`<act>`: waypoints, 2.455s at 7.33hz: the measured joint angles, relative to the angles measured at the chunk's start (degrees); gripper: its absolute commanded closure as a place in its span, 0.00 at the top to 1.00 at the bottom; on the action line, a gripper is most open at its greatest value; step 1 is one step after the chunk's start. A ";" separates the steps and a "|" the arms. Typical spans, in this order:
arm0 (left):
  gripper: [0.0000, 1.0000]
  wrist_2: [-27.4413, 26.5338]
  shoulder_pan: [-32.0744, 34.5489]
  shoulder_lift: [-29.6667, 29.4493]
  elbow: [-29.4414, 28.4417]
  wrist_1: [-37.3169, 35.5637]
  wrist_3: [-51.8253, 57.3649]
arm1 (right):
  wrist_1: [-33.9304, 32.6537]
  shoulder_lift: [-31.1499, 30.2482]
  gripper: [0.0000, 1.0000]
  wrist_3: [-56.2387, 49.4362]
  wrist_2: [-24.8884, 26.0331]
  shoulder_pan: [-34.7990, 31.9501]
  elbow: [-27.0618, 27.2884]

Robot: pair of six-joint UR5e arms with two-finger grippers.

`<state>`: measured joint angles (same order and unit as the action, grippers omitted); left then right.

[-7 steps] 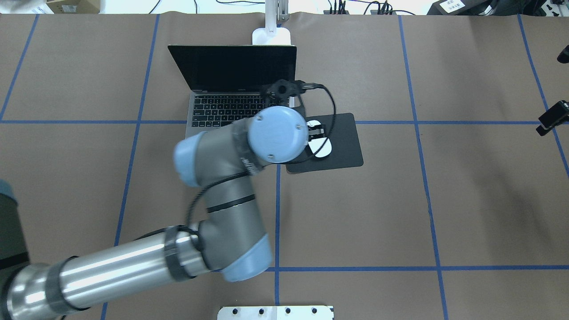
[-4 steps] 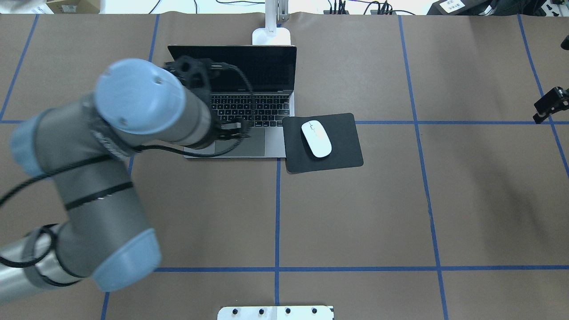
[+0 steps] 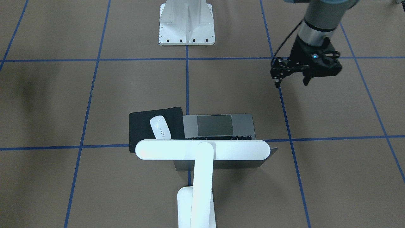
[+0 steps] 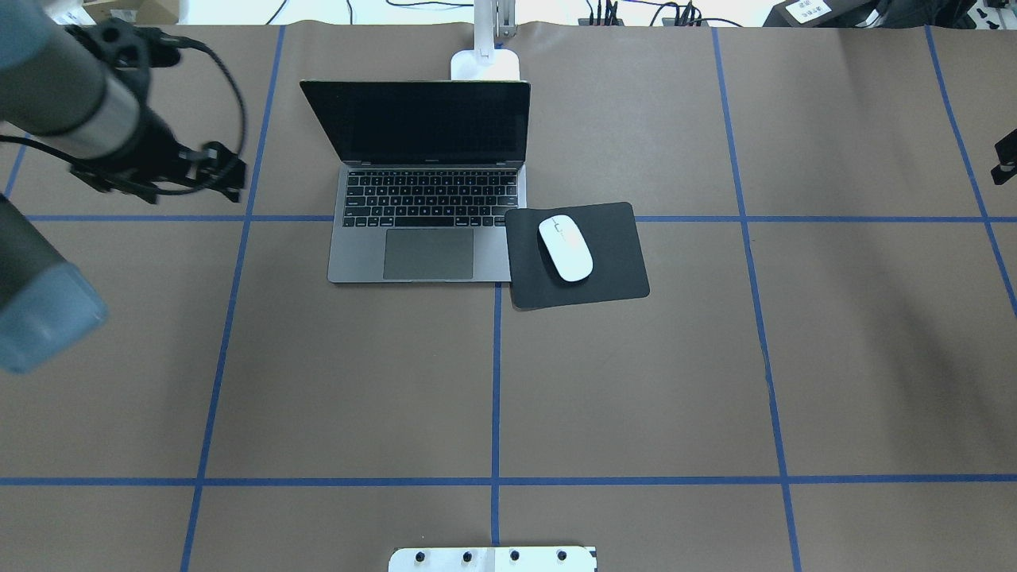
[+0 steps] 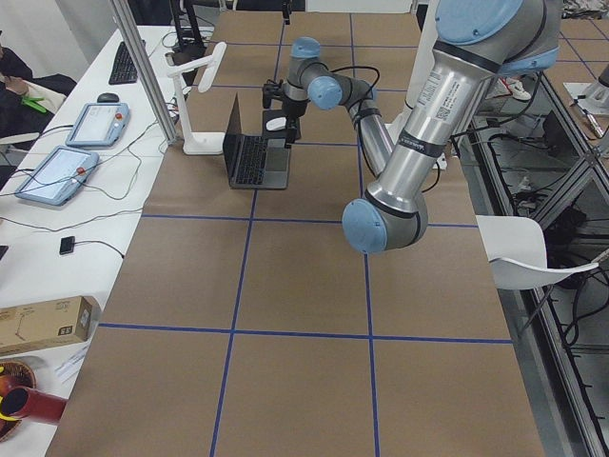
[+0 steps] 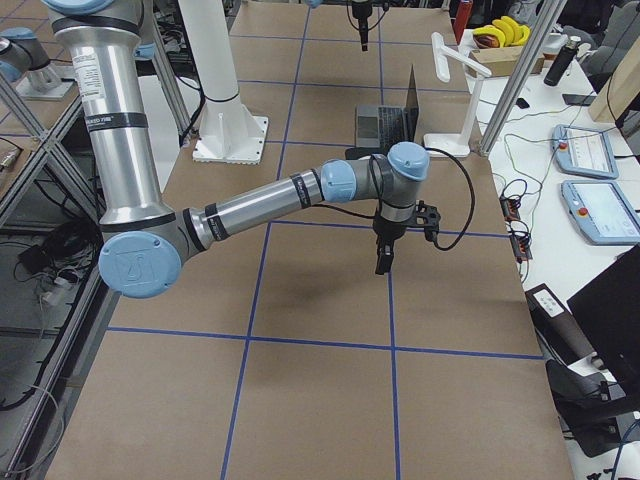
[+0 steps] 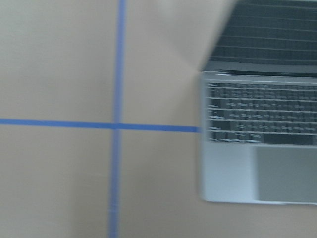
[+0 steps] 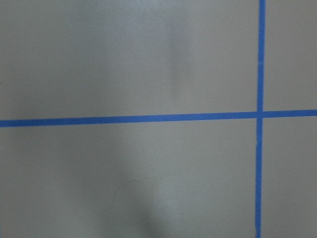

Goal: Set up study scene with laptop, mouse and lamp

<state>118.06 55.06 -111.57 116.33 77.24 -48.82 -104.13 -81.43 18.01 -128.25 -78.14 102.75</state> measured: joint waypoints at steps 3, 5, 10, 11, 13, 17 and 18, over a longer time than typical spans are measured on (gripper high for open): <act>0.98 9.04 16.76 3.50 -12.20 0.65 25.45 | 0.07 -1.29 1.00 -2.44 0.06 -1.59 -0.09; 0.98 10.97 24.29 3.23 -20.43 0.71 38.90 | 0.07 -1.37 1.00 -6.35 0.16 -2.95 -1.69; 0.99 14.32 38.52 3.24 -37.73 1.66 66.90 | 1.17 -1.41 1.00 -9.54 0.05 -5.14 -5.34; 0.99 14.32 40.78 3.47 -39.88 1.81 70.16 | 1.56 -1.43 1.00 -10.59 -0.01 -6.41 -7.08; 0.99 14.28 43.56 3.74 -43.45 2.58 74.07 | 4.13 -1.25 1.00 -14.48 -0.14 -9.02 -12.01; 0.99 14.29 46.18 4.93 -44.95 3.69 76.03 | 5.64 -1.39 1.00 -15.74 -0.81 -9.82 -14.16; 0.99 14.32 46.05 5.44 -44.01 3.98 73.57 | 5.68 -1.42 1.00 -15.77 -1.08 -9.83 -14.26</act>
<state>132.38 101.11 -106.12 72.32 81.22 24.75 -98.46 -82.85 2.24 -129.33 -87.97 88.49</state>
